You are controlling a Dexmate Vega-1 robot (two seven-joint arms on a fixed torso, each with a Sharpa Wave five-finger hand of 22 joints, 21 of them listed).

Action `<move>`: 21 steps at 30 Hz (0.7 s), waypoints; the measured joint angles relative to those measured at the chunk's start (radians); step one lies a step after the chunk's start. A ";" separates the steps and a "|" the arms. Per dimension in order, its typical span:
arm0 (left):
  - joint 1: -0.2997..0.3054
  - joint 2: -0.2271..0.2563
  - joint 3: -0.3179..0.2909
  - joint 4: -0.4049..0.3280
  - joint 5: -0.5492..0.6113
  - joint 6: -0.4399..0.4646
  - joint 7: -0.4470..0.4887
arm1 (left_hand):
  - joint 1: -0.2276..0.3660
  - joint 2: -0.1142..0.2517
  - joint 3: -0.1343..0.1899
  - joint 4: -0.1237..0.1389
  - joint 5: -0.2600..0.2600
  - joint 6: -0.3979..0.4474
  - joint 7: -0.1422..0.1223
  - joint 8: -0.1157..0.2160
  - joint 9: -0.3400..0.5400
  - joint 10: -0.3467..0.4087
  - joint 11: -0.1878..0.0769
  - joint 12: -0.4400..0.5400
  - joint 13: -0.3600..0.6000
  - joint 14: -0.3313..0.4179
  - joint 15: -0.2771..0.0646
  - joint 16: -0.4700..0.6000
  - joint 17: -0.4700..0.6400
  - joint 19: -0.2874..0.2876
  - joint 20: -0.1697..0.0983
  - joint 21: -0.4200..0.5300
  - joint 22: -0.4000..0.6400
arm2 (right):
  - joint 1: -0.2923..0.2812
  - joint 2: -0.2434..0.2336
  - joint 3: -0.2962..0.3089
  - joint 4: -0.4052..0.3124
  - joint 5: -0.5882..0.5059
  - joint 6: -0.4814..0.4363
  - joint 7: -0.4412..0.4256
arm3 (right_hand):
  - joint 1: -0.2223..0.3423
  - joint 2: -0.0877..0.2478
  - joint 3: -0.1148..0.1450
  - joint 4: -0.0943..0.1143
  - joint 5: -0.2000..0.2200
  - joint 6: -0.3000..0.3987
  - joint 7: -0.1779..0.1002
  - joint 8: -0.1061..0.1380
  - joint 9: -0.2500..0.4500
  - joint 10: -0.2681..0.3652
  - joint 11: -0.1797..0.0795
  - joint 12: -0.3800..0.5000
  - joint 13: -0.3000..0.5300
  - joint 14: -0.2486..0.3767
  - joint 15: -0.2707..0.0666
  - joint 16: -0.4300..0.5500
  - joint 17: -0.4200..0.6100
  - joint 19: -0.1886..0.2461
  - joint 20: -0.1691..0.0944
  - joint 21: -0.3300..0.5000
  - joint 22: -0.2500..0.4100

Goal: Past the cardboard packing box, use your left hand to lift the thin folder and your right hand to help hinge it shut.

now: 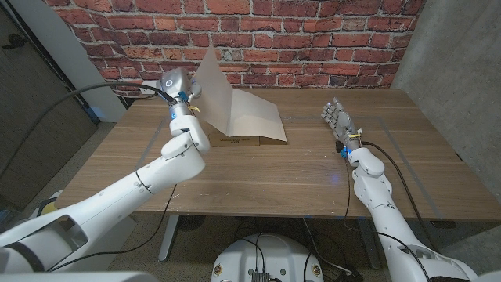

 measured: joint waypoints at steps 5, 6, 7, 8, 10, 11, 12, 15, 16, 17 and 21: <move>0.000 -0.018 0.006 -0.001 0.044 -0.002 -0.001 | 0.004 -0.004 0.000 0.000 0.008 0.000 0.000 0.000 0.001 0.000 0.000 0.000 0.000 0.000 0.000 0.000 0.005 0.000 0.000 0.010 0.000 | -0.003 0.001 -0.001 0.000 0.004 0.004 0.002 | 0.000 0.000 0.000 0.000 0.000 0.000 0.000 0.000 0.000 0.000 0.000 0.000 0.000 0.000 0.000 0.000 0.000 0.000 0.000 0.000 0.000; 0.000 -0.022 0.006 -0.001 0.044 -0.002 -0.001 | 0.001 -0.007 0.000 0.000 0.008 0.000 0.000 0.000 0.002 0.000 0.000 0.000 0.000 0.000 0.000 0.000 0.006 0.000 0.000 0.015 0.000 | -0.003 0.001 -0.001 0.000 0.005 0.005 0.003 | 0.000 0.000 0.000 0.000 0.000 0.000 0.000 0.000 0.000 0.000 0.000 0.000 0.000 0.000 0.000 0.000 0.000 0.000 0.000 0.000 0.000; 0.000 -0.023 0.006 -0.001 0.126 -0.017 -0.006 | 0.001 -0.007 0.000 0.000 0.008 0.000 0.000 0.000 0.004 0.000 0.000 0.000 0.000 0.000 0.000 0.004 0.007 0.000 0.000 0.015 0.000 | -0.007 0.003 -0.002 0.000 0.005 0.005 0.003 | 0.000 0.000 0.000 0.000 0.000 0.000 0.000 0.000 0.000 0.000 0.000 0.000 0.000 0.000 0.000 0.000 0.000 0.000 0.000 0.000 0.000; 0.000 -0.029 0.006 -0.001 0.139 -0.022 -0.006 | 0.001 -0.007 0.000 0.000 0.008 0.000 0.000 0.000 0.008 0.000 0.000 0.000 0.000 0.000 0.000 0.004 0.010 0.000 0.000 0.015 0.000 | -0.008 0.003 -0.002 0.000 0.006 0.005 0.003 | 0.000 0.000 0.000 0.000 0.000 0.000 0.000 0.000 0.000 0.002 0.002 0.000 0.000 0.000 0.000 0.000 0.000 0.000 0.000 0.000 0.000; 0.001 -0.036 0.006 -0.001 0.144 -0.024 -0.006 | -0.001 -0.008 0.000 0.000 0.008 0.000 0.000 0.000 0.011 0.000 0.000 0.000 0.000 0.000 0.000 0.004 0.010 0.000 0.000 0.022 0.000 | -0.008 0.003 -0.002 0.000 0.006 0.005 0.003 | 0.000 0.000 0.000 0.000 0.000 0.000 0.000 0.000 0.000 0.004 0.004 0.000 0.000 0.000 0.000 0.000 0.000 0.000 0.000 0.000 0.000; 0.004 -0.041 0.005 0.000 0.144 -0.024 -0.006 | -0.002 -0.010 0.000 0.000 0.008 0.000 0.000 0.000 0.012 0.000 0.000 0.000 0.001 0.000 0.000 0.004 0.010 0.000 0.000 0.023 0.000 | -0.008 0.003 -0.002 0.000 0.006 0.005 0.003 | 0.000 0.000 0.000 0.000 0.000 0.000 0.000 0.000 0.000 0.004 0.004 0.000 0.000 0.000 0.000 0.000 0.000 0.000 0.000 0.000 0.000; 0.007 -0.048 0.002 0.002 0.177 -0.039 -0.006 | -0.002 -0.010 0.000 0.000 0.008 0.001 -0.001 0.000 0.019 0.000 0.000 0.000 0.001 0.000 0.000 0.004 0.013 0.000 0.000 0.023 0.000 | -0.011 0.003 -0.003 -0.001 0.006 0.005 0.003 | 0.000 0.000 0.000 0.000 0.000 0.000 0.000 0.000 0.000 0.004 0.004 0.000 0.000 0.000 0.000 0.000 0.000 0.000 0.000 0.000 0.000; 0.015 -0.061 -0.008 0.007 0.206 -0.059 -0.002 | 0.007 -0.019 0.004 0.004 0.008 0.005 -0.005 0.000 0.021 0.000 0.000 0.000 0.001 0.000 0.000 0.004 0.015 -0.004 -0.004 0.029 0.000 | -0.014 0.003 -0.004 -0.006 0.007 0.005 0.003 | 0.000 0.000 0.000 0.000 0.000 0.000 0.000 0.000 0.000 0.004 0.004 0.000 0.000 0.000 0.000 0.000 0.000 0.000 0.000 0.000 0.000; 0.018 -0.065 -0.012 0.009 0.222 -0.073 0.003 | 0.007 -0.019 0.004 0.004 0.009 0.005 -0.005 0.000 0.022 0.000 0.000 0.000 0.002 0.000 0.000 0.004 0.017 -0.004 -0.004 0.030 0.000 | -0.015 0.003 -0.005 -0.008 0.007 0.005 0.003 | 0.000 0.000 0.000 0.000 0.000 0.000 0.000 0.000 0.000 0.004 0.004 0.000 0.000 0.000 0.000 0.000 0.000 0.000 0.000 0.000 0.000; 0.020 -0.068 -0.015 0.010 0.222 -0.073 0.003 | 0.007 -0.019 0.004 0.004 0.013 0.005 -0.005 0.000 0.023 0.000 0.000 0.000 0.003 0.000 0.000 0.004 0.019 -0.003 -0.004 0.030 0.000 | -0.015 0.003 -0.005 -0.008 0.007 0.005 0.003 | 0.000 0.000 0.000 0.000 0.000 0.000 0.000 0.000 0.000 0.004 0.004 0.000 0.000 0.000 0.000 0.000 0.000 0.000 0.000 0.000 0.000; 0.035 -0.084 -0.034 0.020 0.253 -0.119 0.022 | 0.006 -0.020 0.004 0.004 0.015 0.005 -0.005 0.000 0.024 0.000 0.000 0.000 0.003 0.000 0.000 0.004 0.023 -0.004 -0.003 0.038 -0.003 | -0.019 0.003 -0.006 -0.012 0.008 0.002 0.003 | 0.000 0.000 0.003 -0.003 0.000 0.000 0.000 0.000 0.000 0.004 0.004 0.000 0.000 0.000 0.000 0.000 0.000 0.000 0.000 0.000 0.000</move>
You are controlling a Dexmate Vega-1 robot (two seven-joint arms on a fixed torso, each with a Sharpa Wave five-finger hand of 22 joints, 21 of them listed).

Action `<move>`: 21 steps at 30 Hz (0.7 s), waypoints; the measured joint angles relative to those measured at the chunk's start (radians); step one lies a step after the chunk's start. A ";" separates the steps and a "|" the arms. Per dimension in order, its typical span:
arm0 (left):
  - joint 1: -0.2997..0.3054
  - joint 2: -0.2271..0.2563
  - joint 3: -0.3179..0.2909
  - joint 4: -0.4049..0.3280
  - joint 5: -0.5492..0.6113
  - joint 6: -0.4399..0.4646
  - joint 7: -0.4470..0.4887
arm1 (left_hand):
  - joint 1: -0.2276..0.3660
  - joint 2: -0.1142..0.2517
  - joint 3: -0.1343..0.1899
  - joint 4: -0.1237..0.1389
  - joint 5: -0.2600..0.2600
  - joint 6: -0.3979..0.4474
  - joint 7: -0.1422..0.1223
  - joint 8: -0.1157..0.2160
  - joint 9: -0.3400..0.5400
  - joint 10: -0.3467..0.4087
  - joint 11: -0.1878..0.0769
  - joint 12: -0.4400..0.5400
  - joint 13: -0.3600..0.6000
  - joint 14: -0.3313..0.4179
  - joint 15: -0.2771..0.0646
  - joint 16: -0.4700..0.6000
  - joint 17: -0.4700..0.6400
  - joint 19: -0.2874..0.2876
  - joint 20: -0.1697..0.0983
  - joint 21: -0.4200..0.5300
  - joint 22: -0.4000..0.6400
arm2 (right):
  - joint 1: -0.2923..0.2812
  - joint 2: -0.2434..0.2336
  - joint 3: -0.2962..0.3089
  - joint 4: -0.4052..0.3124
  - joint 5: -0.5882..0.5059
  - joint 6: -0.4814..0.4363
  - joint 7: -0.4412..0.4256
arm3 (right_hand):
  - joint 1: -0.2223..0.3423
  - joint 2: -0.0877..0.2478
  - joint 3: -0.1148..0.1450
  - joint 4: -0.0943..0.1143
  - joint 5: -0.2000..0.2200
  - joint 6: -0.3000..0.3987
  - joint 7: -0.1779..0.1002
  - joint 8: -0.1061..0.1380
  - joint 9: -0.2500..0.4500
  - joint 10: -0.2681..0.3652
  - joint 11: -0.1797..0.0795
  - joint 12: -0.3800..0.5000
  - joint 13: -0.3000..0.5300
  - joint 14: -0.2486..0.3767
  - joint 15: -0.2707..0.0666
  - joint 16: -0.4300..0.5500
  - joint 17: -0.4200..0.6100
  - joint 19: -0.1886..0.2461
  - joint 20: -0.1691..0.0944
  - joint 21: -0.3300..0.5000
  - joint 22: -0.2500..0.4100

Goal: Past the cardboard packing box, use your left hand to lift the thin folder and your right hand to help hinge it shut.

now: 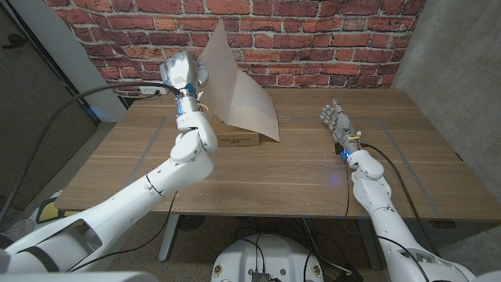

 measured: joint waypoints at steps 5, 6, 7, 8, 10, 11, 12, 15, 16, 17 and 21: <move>0.012 -0.013 -0.018 0.016 0.040 -0.076 0.034 | -0.006 -0.006 0.002 0.002 0.001 0.004 -0.004 0.000 0.005 -0.002 -0.006 0.007 0.005 0.000 0.000 0.000 0.005 -0.016 0.005 0.007 0.000 | -0.003 0.001 -0.002 -0.002 0.001 -0.003 0.000 | 0.000 0.000 0.001 -0.001 0.000 0.000 0.000 0.000 0.000 0.000 0.000 0.000 0.000 0.000 0.000 0.000 0.000 0.000 0.000 0.000 0.000; 0.015 -0.018 -0.023 0.022 0.055 -0.098 0.044 | -0.006 -0.006 0.003 0.003 0.001 0.004 -0.004 0.000 0.006 -0.004 -0.008 0.007 0.006 0.000 0.000 0.000 0.006 -0.016 0.005 0.007 0.000 | -0.004 0.001 -0.002 -0.002 0.002 -0.003 0.000 | 0.000 0.000 0.001 -0.001 0.000 0.002 0.002 0.000 0.000 0.000 0.000 0.000 0.000 0.000 0.000 0.000 0.000 0.000 0.000 0.000 0.000; 0.016 -0.019 -0.024 0.023 0.061 -0.107 0.048 | -0.006 -0.006 0.004 0.004 0.001 0.004 -0.004 0.000 0.006 -0.005 -0.009 0.007 0.008 0.000 0.000 0.000 0.006 -0.016 0.005 0.007 0.000 | -0.004 0.001 -0.002 -0.002 0.002 -0.003 0.000 | 0.000 0.000 0.001 -0.001 0.000 0.004 0.004 0.000 0.000 0.000 0.000 0.000 0.000 0.000 0.000 0.000 0.000 0.000 0.000 0.000 0.000; 0.016 -0.019 -0.024 0.023 0.069 -0.118 0.053 | -0.006 -0.006 0.004 0.004 0.001 0.004 -0.004 -0.001 0.006 -0.005 -0.010 0.007 0.009 0.000 0.000 0.000 0.006 -0.016 0.005 0.011 0.000 | -0.004 0.002 -0.003 -0.002 0.002 -0.003 0.000 | 0.000 0.000 0.001 -0.001 0.000 0.004 0.004 0.000 0.000 0.000 0.000 0.000 0.000 0.000 0.000 0.000 0.000 0.000 0.000 0.000 0.000; 0.019 -0.031 -0.034 0.037 0.091 -0.148 0.065 | -0.012 -0.012 0.004 0.004 0.001 0.008 -0.008 -0.001 0.008 -0.004 -0.012 0.007 0.009 0.000 0.000 0.000 0.010 -0.019 0.009 0.017 0.000 | -0.005 0.002 -0.003 -0.002 0.002 -0.003 -0.001 | 0.000 0.000 0.001 -0.001 0.000 0.004 0.004 0.000 0.000 0.000 0.000 0.000 0.000 0.000 0.000 0.000 0.000 0.000 0.000 0.000 0.000; 0.019 -0.031 -0.034 0.037 0.096 -0.155 0.068 | -0.012 -0.012 0.004 0.004 0.001 0.009 -0.009 -0.002 0.008 -0.004 -0.012 0.007 0.009 0.000 0.000 0.000 0.010 -0.021 0.007 0.017 0.000 | -0.005 0.002 -0.004 -0.002 0.002 -0.003 -0.001 | 0.000 0.000 0.001 -0.001 0.000 0.005 0.003 0.000 0.000 0.004 0.004 0.000 0.000 0.000 0.000 0.000 0.000 0.000 0.000 0.000 0.000; 0.020 -0.034 -0.037 0.041 0.104 -0.169 0.074 | -0.012 -0.012 0.004 0.004 0.001 0.009 -0.009 -0.002 0.008 -0.002 -0.013 0.007 0.009 0.000 0.000 0.000 0.010 -0.023 0.008 0.018 0.000 | -0.005 0.003 -0.004 -0.002 0.002 -0.004 -0.001 | 0.000 0.000 0.001 -0.001 0.000 0.006 0.002 0.000 0.000 0.005 0.005 0.000 0.000 0.000 0.000 0.000 0.000 0.000 0.000 0.000 0.000; 0.021 -0.045 -0.047 0.052 0.122 -0.202 0.086 | -0.012 -0.012 0.004 0.004 0.005 0.009 -0.009 -0.002 0.008 -0.002 -0.013 0.007 0.009 0.000 0.000 0.000 0.015 -0.023 0.008 0.024 0.000 | -0.005 0.003 -0.005 0.000 0.002 -0.005 -0.001 | 0.000 0.000 0.001 -0.001 0.000 0.006 0.002 0.000 0.000 0.005 0.005 0.000 0.000 0.000 0.000 0.000 0.000 0.000 0.000 0.000 0.000; 0.021 -0.045 -0.047 0.052 0.131 -0.221 0.093 | -0.012 -0.012 0.004 0.004 0.007 0.009 -0.009 -0.003 0.008 -0.002 -0.013 0.007 0.009 0.000 0.000 0.000 0.015 -0.023 0.008 0.024 0.000 | -0.006 0.003 -0.006 0.001 0.002 -0.005 -0.001 | 0.000 0.000 0.001 -0.001 0.000 0.006 0.002 0.000 0.000 0.005 0.005 0.000 0.000 0.000 0.000 0.000 0.000 0.000 0.000 0.000 0.000; 0.021 -0.045 -0.047 0.052 0.136 -0.231 0.097 | -0.012 -0.012 0.004 0.004 0.008 0.011 -0.011 -0.003 0.008 -0.002 -0.013 0.007 0.009 0.000 0.000 0.000 0.015 -0.023 0.008 0.028 0.000 | -0.006 0.003 -0.006 0.002 0.002 -0.005 -0.001 | -0.001 -0.001 0.001 -0.001 0.000 0.010 -0.002 0.000 0.000 0.006 0.006 0.000 0.000 0.000 0.000 0.000 0.000 0.000 0.000 0.000 0.000; 0.022 -0.070 -0.065 0.066 0.158 -0.274 0.110 | -0.017 -0.017 0.008 0.008 0.008 0.014 -0.014 -0.006 0.008 -0.001 -0.014 0.011 0.009 0.000 0.000 0.000 0.019 -0.023 0.008 0.033 -0.005 | -0.006 0.004 -0.007 0.007 0.000 -0.010 -0.002 | -0.007 -0.007 -0.004 -0.005 0.000 0.016 0.002 0.000 0.000 0.015 0.007 0.000 0.000 0.006 0.005 0.000 0.000 0.007 0.007 0.000 0.000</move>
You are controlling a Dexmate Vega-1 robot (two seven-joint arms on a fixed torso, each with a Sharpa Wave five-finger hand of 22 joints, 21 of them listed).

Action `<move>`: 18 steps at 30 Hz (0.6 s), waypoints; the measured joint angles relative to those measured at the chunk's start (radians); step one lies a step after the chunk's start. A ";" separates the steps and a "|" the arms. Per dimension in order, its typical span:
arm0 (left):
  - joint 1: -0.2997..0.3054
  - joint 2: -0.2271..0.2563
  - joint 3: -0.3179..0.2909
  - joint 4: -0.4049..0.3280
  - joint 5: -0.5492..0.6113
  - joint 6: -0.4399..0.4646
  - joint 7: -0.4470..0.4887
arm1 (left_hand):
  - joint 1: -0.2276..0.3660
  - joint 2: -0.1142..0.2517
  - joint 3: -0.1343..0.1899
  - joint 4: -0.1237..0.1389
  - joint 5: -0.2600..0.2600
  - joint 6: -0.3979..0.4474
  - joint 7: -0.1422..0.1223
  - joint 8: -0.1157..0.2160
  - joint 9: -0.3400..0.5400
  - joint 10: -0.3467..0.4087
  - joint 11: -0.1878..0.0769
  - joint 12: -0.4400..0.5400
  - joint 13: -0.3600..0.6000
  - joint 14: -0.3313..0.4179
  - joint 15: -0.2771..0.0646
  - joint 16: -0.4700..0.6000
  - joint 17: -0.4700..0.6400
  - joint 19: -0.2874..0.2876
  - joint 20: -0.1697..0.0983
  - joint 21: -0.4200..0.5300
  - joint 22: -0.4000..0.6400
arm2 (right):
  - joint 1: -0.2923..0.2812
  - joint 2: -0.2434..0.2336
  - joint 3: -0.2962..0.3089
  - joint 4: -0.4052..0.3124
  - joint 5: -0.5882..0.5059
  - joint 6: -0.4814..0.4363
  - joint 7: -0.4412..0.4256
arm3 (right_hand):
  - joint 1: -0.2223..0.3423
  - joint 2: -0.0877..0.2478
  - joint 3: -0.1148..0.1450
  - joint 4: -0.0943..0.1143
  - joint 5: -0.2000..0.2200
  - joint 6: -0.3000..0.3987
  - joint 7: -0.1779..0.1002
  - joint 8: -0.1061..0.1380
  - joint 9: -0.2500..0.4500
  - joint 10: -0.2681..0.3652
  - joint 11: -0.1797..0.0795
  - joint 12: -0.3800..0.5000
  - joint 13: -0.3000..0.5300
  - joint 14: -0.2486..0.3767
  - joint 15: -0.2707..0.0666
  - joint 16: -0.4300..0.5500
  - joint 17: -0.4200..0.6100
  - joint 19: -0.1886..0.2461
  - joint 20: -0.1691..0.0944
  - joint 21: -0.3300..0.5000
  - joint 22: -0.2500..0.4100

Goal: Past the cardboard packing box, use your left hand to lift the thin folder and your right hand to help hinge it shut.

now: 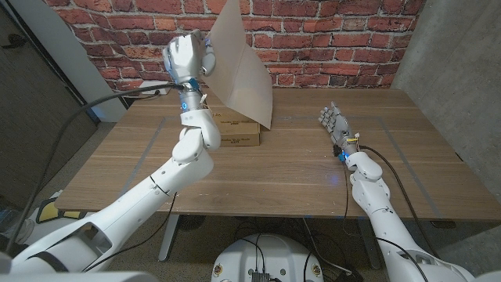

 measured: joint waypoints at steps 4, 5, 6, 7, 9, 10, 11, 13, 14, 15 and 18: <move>-0.003 -0.020 -0.011 0.006 0.018 -0.031 0.007 | 0.000 0.000 0.000 0.000 0.000 0.000 0.000 0.000 0.000 0.000 -0.003 0.000 0.004 0.000 0.000 0.000 0.005 0.000 0.000 0.007 0.000 | 0.000 0.001 -0.001 0.006 -0.003 -0.002 0.000 | -0.005 -0.005 -0.003 0.003 0.000 0.005 0.000 0.000 0.000 0.005 0.005 0.001 0.000 0.003 0.003 0.000 0.000 0.004 0.003 0.000 0.000; -0.004 -0.022 -0.011 0.006 0.024 -0.040 0.009 | 0.000 0.000 0.000 0.000 0.000 0.000 0.000 0.000 0.000 0.000 -0.005 0.000 0.005 0.000 0.000 0.000 0.005 -0.002 -0.002 0.007 0.000 | 0.000 0.001 -0.001 0.006 -0.003 -0.002 0.001 | -0.010 -0.010 -0.005 0.006 0.000 0.009 -0.001 0.000 0.000 0.005 0.005 0.004 0.000 0.004 0.004 0.000 0.000 0.004 0.003 0.000 0.000; -0.004 -0.022 -0.011 0.006 0.027 -0.044 0.009 | 0.000 0.000 0.000 0.000 0.000 0.000 0.000 -0.001 0.000 0.000 -0.006 0.000 0.005 0.000 0.000 0.000 0.005 -0.005 0.002 0.007 0.000 | 0.000 0.001 -0.002 0.008 -0.003 -0.002 0.001 | -0.010 -0.010 -0.006 0.007 0.000 0.011 0.000 0.000 0.000 0.005 0.005 0.004 0.000 0.004 0.004 0.000 0.000 0.003 0.003 0.000 0.000; -0.006 -0.030 -0.015 0.007 0.032 -0.051 0.009 | 0.000 0.000 0.000 0.000 0.000 0.000 0.000 -0.001 0.000 0.000 -0.006 0.000 0.005 0.000 0.000 0.000 0.007 -0.005 0.002 0.011 0.000 | 0.000 0.001 -0.002 0.009 -0.005 -0.002 0.002 | -0.014 -0.014 -0.006 0.007 0.000 0.011 0.000 0.000 0.000 0.005 0.005 0.004 0.000 0.006 0.002 0.000 0.000 0.004 0.004 0.000 0.000; -0.008 -0.037 -0.018 0.008 0.040 -0.062 0.010 | -0.003 -0.003 0.000 0.000 0.000 0.000 0.000 -0.001 0.000 0.000 -0.006 0.000 0.005 0.000 0.000 0.000 0.009 -0.005 0.002 0.014 0.000 | 0.000 0.002 -0.003 0.011 -0.006 -0.003 0.003 | -0.016 -0.015 -0.013 0.006 0.000 0.011 0.000 0.000 0.000 0.005 0.005 0.004 0.000 0.011 0.001 0.000 0.000 0.004 0.003 0.000 0.000; -0.008 -0.037 -0.018 0.008 0.046 -0.069 0.010 | -0.003 -0.003 0.000 0.000 0.000 0.000 0.000 -0.001 0.000 0.000 -0.007 0.000 0.005 0.000 0.000 0.000 0.009 -0.006 0.001 0.014 0.000 | 0.000 0.002 -0.003 0.013 -0.006 -0.003 0.003 | -0.020 -0.020 -0.014 0.007 0.000 0.011 0.000 0.000 0.000 0.005 0.005 0.004 0.000 0.014 0.003 0.004 0.000 0.004 0.003 0.000 0.000; -0.013 -0.048 -0.021 0.008 0.050 -0.074 0.010 | -0.003 -0.003 0.000 0.000 0.000 0.000 0.000 -0.001 0.000 0.000 -0.007 0.000 0.005 0.000 0.000 0.000 0.009 -0.009 -0.002 0.014 -0.001 | 0.000 0.002 -0.003 0.015 -0.008 -0.003 0.003 | -0.020 -0.020 -0.014 0.007 0.000 0.011 0.000 0.000 0.000 0.009 0.009 0.004 0.000 0.015 0.003 0.004 0.000 0.004 0.004 0.000 0.000; -0.013 -0.048 -0.021 0.008 0.057 -0.083 0.010 | -0.003 -0.003 0.000 0.000 0.000 0.000 0.000 -0.002 0.002 0.001 -0.007 0.000 0.005 0.000 0.000 0.000 0.011 -0.009 -0.002 0.019 -0.004 | 0.000 0.003 -0.003 0.017 -0.008 -0.003 0.005 | -0.024 -0.024 -0.014 0.007 0.000 0.013 0.002 0.000 0.000 0.011 0.010 0.004 0.000 0.015 0.003 0.004 0.000 0.007 0.007 0.000 0.000; -0.013 -0.048 -0.021 0.008 0.059 -0.088 0.010 | -0.003 -0.003 0.002 0.002 0.000 0.000 0.000 -0.004 0.004 0.001 -0.008 0.000 0.008 0.000 0.000 0.000 0.013 -0.009 -0.002 0.022 -0.005 | 0.000 0.003 -0.004 0.019 -0.008 -0.003 0.005 | -0.024 -0.024 -0.017 0.010 0.000 0.015 0.004 0.000 0.000 0.011 0.011 0.004 0.000 0.015 0.003 0.004 0.000 0.011 0.011 0.000 0.000; -0.018 -0.059 -0.026 0.007 0.061 -0.093 0.009 | -0.003 -0.003 0.003 0.003 0.001 0.000 0.000 -0.004 0.004 0.000 -0.008 0.000 0.009 0.000 0.000 0.000 0.014 -0.009 -0.002 0.022 -0.005 | 0.000 0.004 -0.004 0.020 -0.009 -0.004 0.009 | -0.027 -0.027 -0.020 0.007 0.000 0.015 0.004 0.000 0.000 0.011 0.011 0.004 0.000 0.015 0.003 0.004 0.000 0.011 0.011 0.000 0.000; -0.018 -0.059 -0.026 0.007 0.067 -0.112 0.005 | -0.003 -0.003 0.003 0.003 0.006 0.000 0.000 -0.005 0.004 -0.001 -0.009 0.000 0.007 0.000 0.000 0.000 0.014 -0.013 0.002 0.023 -0.005 | 0.002 0.004 -0.004 0.024 -0.009 -0.004 0.009 | -0.034 -0.034 -0.025 0.007 0.000 0.020 0.002 0.000 0.000 0.018 0.008 0.004 0.000 0.017 0.005 0.004 0.000 0.011 0.011 0.000 0.000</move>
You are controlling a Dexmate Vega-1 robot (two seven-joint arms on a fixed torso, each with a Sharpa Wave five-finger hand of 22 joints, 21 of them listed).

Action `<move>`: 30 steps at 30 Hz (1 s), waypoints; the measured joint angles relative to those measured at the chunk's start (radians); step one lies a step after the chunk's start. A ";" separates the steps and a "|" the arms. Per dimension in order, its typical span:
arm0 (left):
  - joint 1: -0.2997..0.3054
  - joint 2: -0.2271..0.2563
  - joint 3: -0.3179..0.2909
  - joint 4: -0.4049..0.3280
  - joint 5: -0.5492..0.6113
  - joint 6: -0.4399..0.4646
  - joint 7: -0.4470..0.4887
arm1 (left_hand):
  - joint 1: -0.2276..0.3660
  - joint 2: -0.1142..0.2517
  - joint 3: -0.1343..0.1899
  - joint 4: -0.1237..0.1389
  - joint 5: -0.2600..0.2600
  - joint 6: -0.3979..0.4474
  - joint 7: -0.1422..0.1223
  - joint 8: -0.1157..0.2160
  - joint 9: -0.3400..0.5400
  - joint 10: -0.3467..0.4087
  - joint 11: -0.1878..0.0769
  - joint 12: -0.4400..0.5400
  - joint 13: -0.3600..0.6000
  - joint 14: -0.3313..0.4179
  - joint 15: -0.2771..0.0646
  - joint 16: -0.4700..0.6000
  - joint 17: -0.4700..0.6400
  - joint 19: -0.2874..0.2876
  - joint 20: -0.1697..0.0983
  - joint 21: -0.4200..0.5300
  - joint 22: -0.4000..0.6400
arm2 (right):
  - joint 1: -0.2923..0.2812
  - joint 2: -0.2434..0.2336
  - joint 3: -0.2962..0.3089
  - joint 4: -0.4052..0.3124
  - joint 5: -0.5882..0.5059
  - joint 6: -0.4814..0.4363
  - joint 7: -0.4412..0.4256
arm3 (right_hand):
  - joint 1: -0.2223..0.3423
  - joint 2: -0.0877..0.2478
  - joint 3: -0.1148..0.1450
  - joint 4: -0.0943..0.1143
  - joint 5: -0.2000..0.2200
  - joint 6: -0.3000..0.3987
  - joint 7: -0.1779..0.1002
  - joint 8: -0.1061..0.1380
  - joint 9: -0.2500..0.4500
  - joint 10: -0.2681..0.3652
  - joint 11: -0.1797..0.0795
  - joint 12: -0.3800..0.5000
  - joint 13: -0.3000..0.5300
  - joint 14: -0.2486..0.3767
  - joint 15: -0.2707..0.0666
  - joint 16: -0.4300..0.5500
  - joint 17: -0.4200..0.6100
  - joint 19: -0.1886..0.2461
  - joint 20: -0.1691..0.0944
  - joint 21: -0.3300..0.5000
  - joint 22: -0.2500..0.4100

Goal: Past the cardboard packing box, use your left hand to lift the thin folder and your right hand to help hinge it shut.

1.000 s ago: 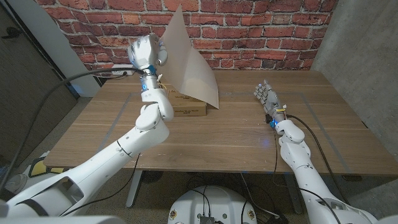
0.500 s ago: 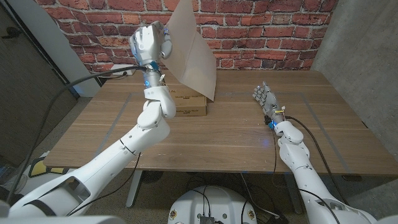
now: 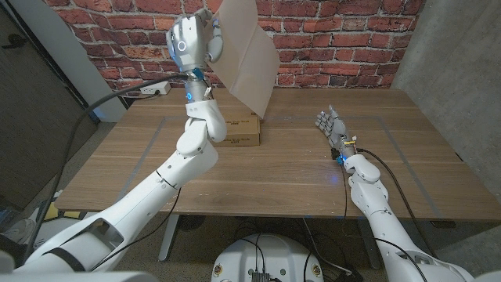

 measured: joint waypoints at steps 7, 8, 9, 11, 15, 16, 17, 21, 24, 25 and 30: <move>-0.008 -0.021 -0.009 -0.007 0.004 -0.039 -0.004 | -0.008 -0.008 0.000 0.000 0.002 0.005 -0.005 0.000 0.000 0.000 0.000 0.000 0.002 -0.003 -0.003 0.000 0.009 0.000 0.000 0.013 -0.004 | 0.007 0.000 0.000 0.002 -0.001 -0.002 0.008 | -0.008 -0.008 -0.010 -0.002 0.000 0.005 0.002 0.004 0.000 0.002 0.002 0.000 0.000 0.007 0.000 0.000 0.000 0.013 -0.002 0.000 0.000; -0.008 -0.021 -0.009 -0.007 0.004 -0.046 -0.004 | -0.008 -0.008 0.000 0.000 0.002 0.005 -0.005 -0.001 0.000 0.000 0.000 0.000 0.002 -0.003 -0.003 0.000 0.009 0.000 0.000 0.013 -0.005 | 0.010 0.001 0.000 0.003 -0.001 -0.002 0.008 | -0.010 -0.010 -0.012 -0.004 0.000 0.005 0.002 0.004 0.000 0.002 0.002 0.000 0.000 0.009 0.001 0.000 0.000 0.013 -0.002 0.000 -0.001; -0.008 -0.021 -0.009 -0.007 0.004 -0.054 -0.005 | -0.008 -0.008 0.000 0.000 0.002 0.005 -0.005 -0.002 0.000 0.000 0.000 0.000 0.002 -0.003 -0.003 0.000 0.009 0.000 0.000 0.013 -0.005 | 0.011 0.001 0.000 0.003 -0.001 -0.002 0.008 | -0.009 -0.012 -0.012 -0.004 0.000 0.005 0.002 0.004 0.000 0.005 0.005 0.000 0.000 0.009 0.001 0.000 0.000 0.013 -0.002 0.000 -0.002; -0.021 -0.049 -0.018 -0.017 0.002 -0.066 -0.006 | -0.008 -0.008 0.003 0.003 0.002 0.005 -0.005 -0.002 0.000 0.000 0.000 0.000 0.002 -0.003 -0.003 0.000 0.009 0.000 0.000 0.013 -0.005 | 0.018 0.003 0.000 0.004 0.009 -0.009 0.037 | -0.006 -0.019 -0.013 -0.004 0.000 0.005 0.002 0.004 0.000 0.007 0.007 0.002 0.000 0.011 0.002 0.000 0.000 0.014 -0.001 0.000 -0.002; -0.029 -0.065 -0.024 -0.025 -0.005 -0.090 -0.011 | -0.009 -0.009 0.004 0.004 0.002 0.005 -0.005 -0.004 0.000 0.000 -0.001 0.000 0.002 -0.003 -0.003 0.000 0.013 -0.003 0.003 0.021 -0.005 | 0.029 0.007 0.002 0.007 0.026 -0.016 0.066 | -0.009 -0.038 -0.021 -0.013 0.000 0.014 0.000 0.004 0.000 0.014 0.007 0.004 0.000 0.019 0.009 0.000 0.000 0.023 0.005 0.004 -0.002; -0.029 -0.065 -0.024 -0.025 -0.007 -0.096 -0.012 | -0.009 -0.009 0.004 0.004 0.002 0.005 -0.005 -0.004 0.001 -0.002 -0.002 0.000 0.002 -0.003 -0.003 0.000 0.013 -0.004 0.004 0.022 -0.005 | 0.032 0.008 0.002 0.008 0.026 -0.016 0.066 | -0.008 -0.045 -0.025 -0.015 0.000 0.014 0.000 0.004 0.000 0.024 0.008 0.004 0.000 0.024 0.013 0.000 0.000 0.031 0.009 0.004 -0.002; -0.029 -0.065 -0.024 -0.025 -0.009 -0.103 -0.012 | -0.009 -0.009 0.004 0.004 0.002 0.005 -0.005 -0.004 0.002 -0.002 -0.002 0.000 0.002 -0.003 -0.003 0.000 0.013 -0.006 0.005 0.022 -0.005 | 0.035 0.009 0.002 0.009 0.026 -0.016 0.066 | -0.011 -0.053 -0.031 -0.017 0.000 0.014 0.000 0.004 0.000 0.032 0.010 0.008 0.000 0.032 0.014 0.004 0.000 0.038 0.013 0.004 -0.002; -0.045 -0.088 -0.027 -0.031 -0.014 -0.128 -0.013 | -0.009 -0.009 0.004 0.004 0.002 0.005 -0.005 -0.006 0.002 -0.002 -0.002 0.000 0.002 -0.003 -0.003 0.000 0.018 -0.009 0.002 0.028 -0.009 | 0.045 0.012 0.002 0.012 0.038 -0.033 0.095 | -0.020 -0.075 -0.048 -0.021 0.000 0.039 0.004 0.008 0.000 0.065 0.021 0.017 0.000 0.064 0.026 0.008 0.000 0.065 0.025 0.012 -0.002; -0.053 -0.098 -0.028 -0.032 -0.016 -0.146 -0.013 | -0.009 -0.009 0.008 0.008 0.002 0.005 -0.005 -0.006 0.004 -0.002 -0.002 0.000 0.002 -0.003 -0.003 0.000 0.018 -0.009 0.002 0.028 -0.009 | 0.051 0.013 0.000 0.013 0.039 -0.044 0.107 | -0.022 -0.085 -0.055 -0.025 0.000 0.054 0.006 0.008 0.000 0.082 0.028 0.019 0.000 0.083 0.034 0.008 0.000 0.085 0.035 0.012 -0.002; -0.053 -0.098 -0.028 -0.032 -0.016 -0.150 -0.012 | -0.009 -0.009 0.008 0.008 0.003 0.005 -0.005 -0.006 0.003 -0.002 -0.002 0.000 0.001 -0.003 -0.003 0.000 0.018 -0.009 0.002 0.029 -0.009 | 0.052 0.013 0.000 0.014 0.039 -0.044 0.107 | -0.022 -0.085 -0.058 -0.022 0.000 0.060 0.007 0.008 0.000 0.090 0.029 0.019 0.000 0.088 0.036 0.011 0.000 0.092 0.041 0.016 -0.002; -0.068 -0.121 -0.029 -0.032 -0.026 -0.181 -0.009 | -0.011 -0.011 0.009 0.009 0.009 0.005 -0.005 -0.007 0.002 -0.002 -0.002 0.000 0.002 -0.003 -0.003 -0.004 0.018 -0.015 0.004 0.038 -0.009 | 0.062 0.014 -0.004 0.017 0.037 -0.064 0.129 | -0.028 -0.091 -0.066 -0.022 0.008 0.073 0.009 0.015 0.000 0.105 0.033 0.027 0.000 0.103 0.043 0.011 0.000 0.107 0.046 0.020 -0.002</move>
